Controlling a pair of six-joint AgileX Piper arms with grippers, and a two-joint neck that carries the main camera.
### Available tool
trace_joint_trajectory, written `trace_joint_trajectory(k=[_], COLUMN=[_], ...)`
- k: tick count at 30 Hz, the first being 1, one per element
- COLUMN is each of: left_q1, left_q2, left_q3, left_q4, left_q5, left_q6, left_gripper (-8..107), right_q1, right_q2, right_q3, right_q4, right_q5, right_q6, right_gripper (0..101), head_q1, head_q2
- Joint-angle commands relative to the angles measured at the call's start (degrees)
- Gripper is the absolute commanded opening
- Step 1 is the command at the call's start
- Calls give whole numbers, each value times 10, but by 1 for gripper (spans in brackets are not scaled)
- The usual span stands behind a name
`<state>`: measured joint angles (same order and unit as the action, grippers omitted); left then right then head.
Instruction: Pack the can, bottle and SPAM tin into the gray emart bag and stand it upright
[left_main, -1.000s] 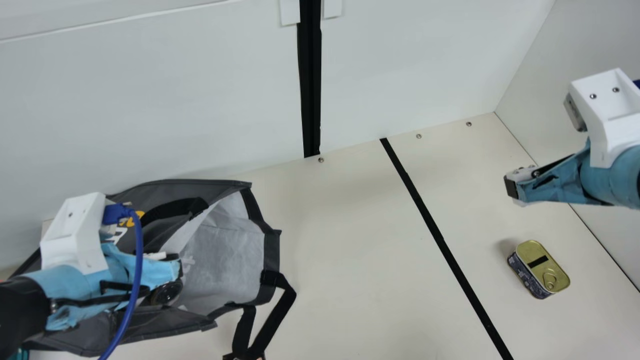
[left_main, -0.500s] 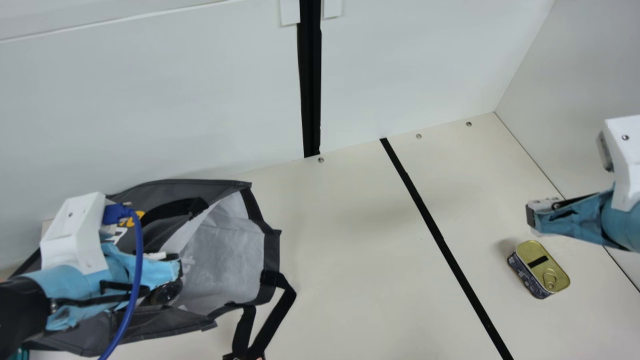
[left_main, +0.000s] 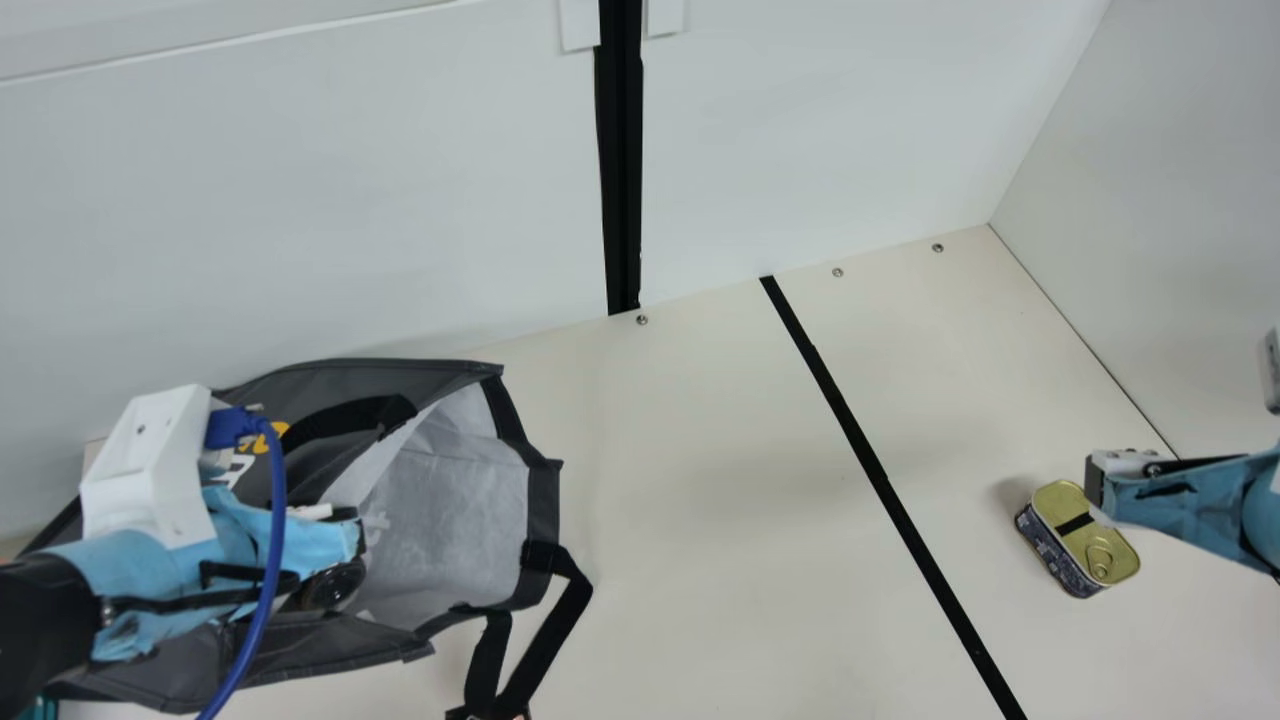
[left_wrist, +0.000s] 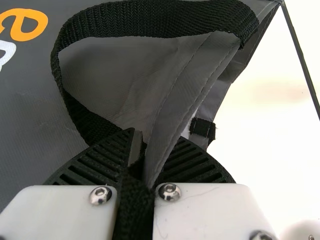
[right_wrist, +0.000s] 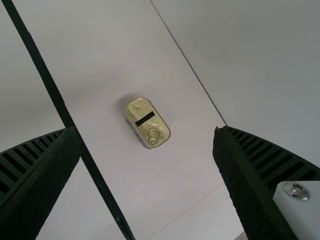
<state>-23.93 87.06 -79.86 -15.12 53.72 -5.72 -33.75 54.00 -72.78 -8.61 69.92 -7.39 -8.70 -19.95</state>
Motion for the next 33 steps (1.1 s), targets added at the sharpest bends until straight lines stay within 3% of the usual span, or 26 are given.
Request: trace_joint_trajectory(k=[1,13,33], left_q1=[0,0,0], left_q2=[0,0,0], left_q3=[0,0,0], left_q4=[0,0,0], left_q5=[0,0,0], left_q6=[0,0,0], left_gripper=[-8,-8,-8], right_q1=[-5,-6,34], right_q2=[-3,-16,-1], right_q3=[4,18,16], right_q4=[6,24,10], right_q5=[0,0,0], right_q6=[1,11,21], right_gripper=[95,95,95], head_q1=[-13,-13,-13], head_q2=[0,0,0])
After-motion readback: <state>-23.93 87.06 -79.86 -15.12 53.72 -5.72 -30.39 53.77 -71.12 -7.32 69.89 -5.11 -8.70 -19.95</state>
